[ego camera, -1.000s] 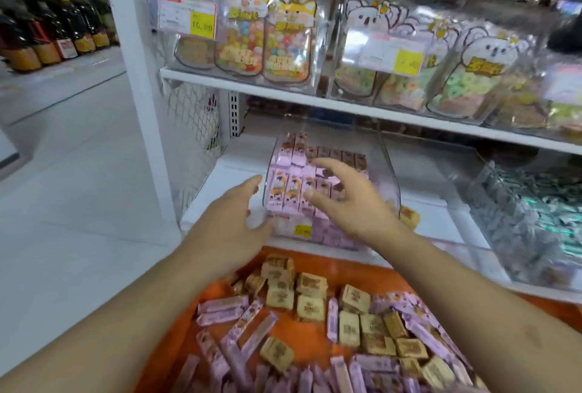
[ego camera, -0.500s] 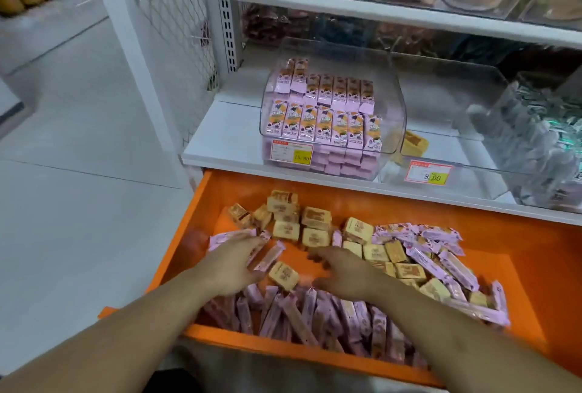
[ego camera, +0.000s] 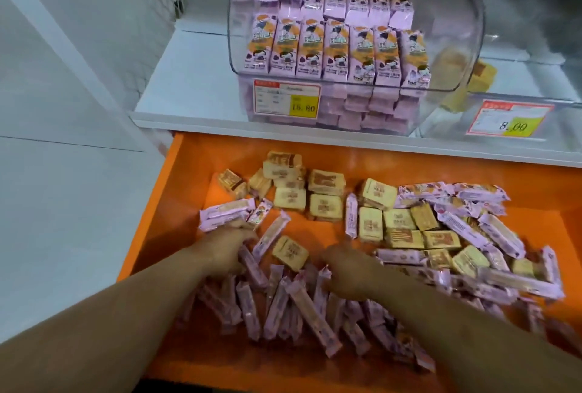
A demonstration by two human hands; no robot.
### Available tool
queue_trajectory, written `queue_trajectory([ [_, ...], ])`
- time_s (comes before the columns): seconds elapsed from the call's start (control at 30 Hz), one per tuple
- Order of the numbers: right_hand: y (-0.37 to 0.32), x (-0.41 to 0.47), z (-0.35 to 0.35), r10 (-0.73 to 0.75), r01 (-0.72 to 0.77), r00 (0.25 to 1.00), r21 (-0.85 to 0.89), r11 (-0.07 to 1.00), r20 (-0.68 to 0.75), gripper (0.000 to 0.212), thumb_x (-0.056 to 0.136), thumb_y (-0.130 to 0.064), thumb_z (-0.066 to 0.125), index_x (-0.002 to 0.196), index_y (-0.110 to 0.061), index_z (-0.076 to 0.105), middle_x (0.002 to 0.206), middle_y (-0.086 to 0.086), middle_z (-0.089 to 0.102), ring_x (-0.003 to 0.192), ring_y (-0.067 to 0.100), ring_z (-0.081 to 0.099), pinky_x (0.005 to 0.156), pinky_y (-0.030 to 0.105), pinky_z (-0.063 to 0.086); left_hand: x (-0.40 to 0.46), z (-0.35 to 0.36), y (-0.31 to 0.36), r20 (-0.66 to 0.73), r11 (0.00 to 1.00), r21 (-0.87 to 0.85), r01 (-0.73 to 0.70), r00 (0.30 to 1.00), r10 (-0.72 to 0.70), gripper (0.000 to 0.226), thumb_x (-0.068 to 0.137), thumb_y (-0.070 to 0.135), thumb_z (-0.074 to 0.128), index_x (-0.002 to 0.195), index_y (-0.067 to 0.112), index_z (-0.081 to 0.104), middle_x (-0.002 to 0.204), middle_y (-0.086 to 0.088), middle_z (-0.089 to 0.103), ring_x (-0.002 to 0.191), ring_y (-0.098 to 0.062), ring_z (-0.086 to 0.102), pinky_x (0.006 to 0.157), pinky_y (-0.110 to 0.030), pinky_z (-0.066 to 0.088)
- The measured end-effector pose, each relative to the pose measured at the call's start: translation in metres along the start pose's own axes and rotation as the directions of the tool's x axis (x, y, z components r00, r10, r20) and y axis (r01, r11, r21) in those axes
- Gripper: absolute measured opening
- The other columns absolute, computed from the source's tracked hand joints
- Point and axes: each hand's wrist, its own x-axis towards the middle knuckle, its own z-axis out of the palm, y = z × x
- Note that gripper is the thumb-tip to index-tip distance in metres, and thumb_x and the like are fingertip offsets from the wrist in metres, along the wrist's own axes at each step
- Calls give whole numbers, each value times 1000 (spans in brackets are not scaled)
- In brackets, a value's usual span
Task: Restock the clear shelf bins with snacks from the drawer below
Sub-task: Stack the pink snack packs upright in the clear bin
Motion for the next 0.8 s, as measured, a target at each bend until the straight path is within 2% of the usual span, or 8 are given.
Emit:
queue_trajectory([
  [0.13,0,1,-4,-41,43,997,39,998,-72,53,85,-34,79,132,-17,60,123,10,61,110,30,60,90,48,58,7,5,1,-22,1000,22,15,1000,-15,54,68,22,85,116,28,62,128,1,38,115,-23,56,91,-31,51],
  [0.23,0,-2,-7,-29,37,998,125,991,-63,57,83,-30,84,133,-14,62,125,10,64,112,28,64,93,47,59,4,6,4,-14,997,71,32,999,-31,45,68,22,87,98,32,55,128,-1,38,115,-26,56,86,-29,49],
  [0.33,-1,-14,-19,-40,44,999,160,986,-29,52,84,-31,86,130,-15,67,124,5,66,112,25,65,94,45,59,-2,-2,5,-6,995,61,74,997,-73,45,66,24,91,101,26,62,127,0,46,114,-22,55,85,-27,48],
  [0.47,-5,-40,-52,-35,61,994,259,964,-103,39,83,-28,86,116,-24,66,113,-6,62,101,17,62,80,34,54,-18,-29,17,-28,989,-101,112,993,-116,38,72,25,91,89,28,57,113,12,61,92,-6,59,59,-19,40],
  [0.53,-9,-57,-77,-4,60,985,320,945,-173,36,83,-19,83,112,-26,63,111,-5,64,96,18,65,76,38,58,-29,-50,29,-41,963,-234,132,988,-146,37,75,23,89,95,23,58,96,13,62,73,-4,56,48,-16,37],
  [0.6,-16,-79,-105,8,81,974,378,922,-228,35,80,-13,84,106,-26,65,106,-1,67,86,20,71,70,42,63,-45,-74,47,-62,937,-332,112,988,-140,43,74,28,92,97,22,55,82,1,63,60,-10,53,48,-24,42],
  [0.67,-23,-104,-133,-5,134,959,438,889,-283,35,79,-9,85,105,-24,67,101,2,71,78,21,75,69,46,64,-65,-99,68,-106,908,-418,34,991,-86,46,74,28,94,95,19,54,89,-11,67,61,-12,59,52,-32,50],
  [0.8,-39,-166,-180,-21,253,926,576,777,-378,27,90,-16,82,113,-21,68,106,14,71,80,32,76,61,38,63,-116,-143,119,-186,759,-643,-100,982,-28,42,84,24,88,104,9,54,101,-11,73,73,-29,78,64,-42,61],
])
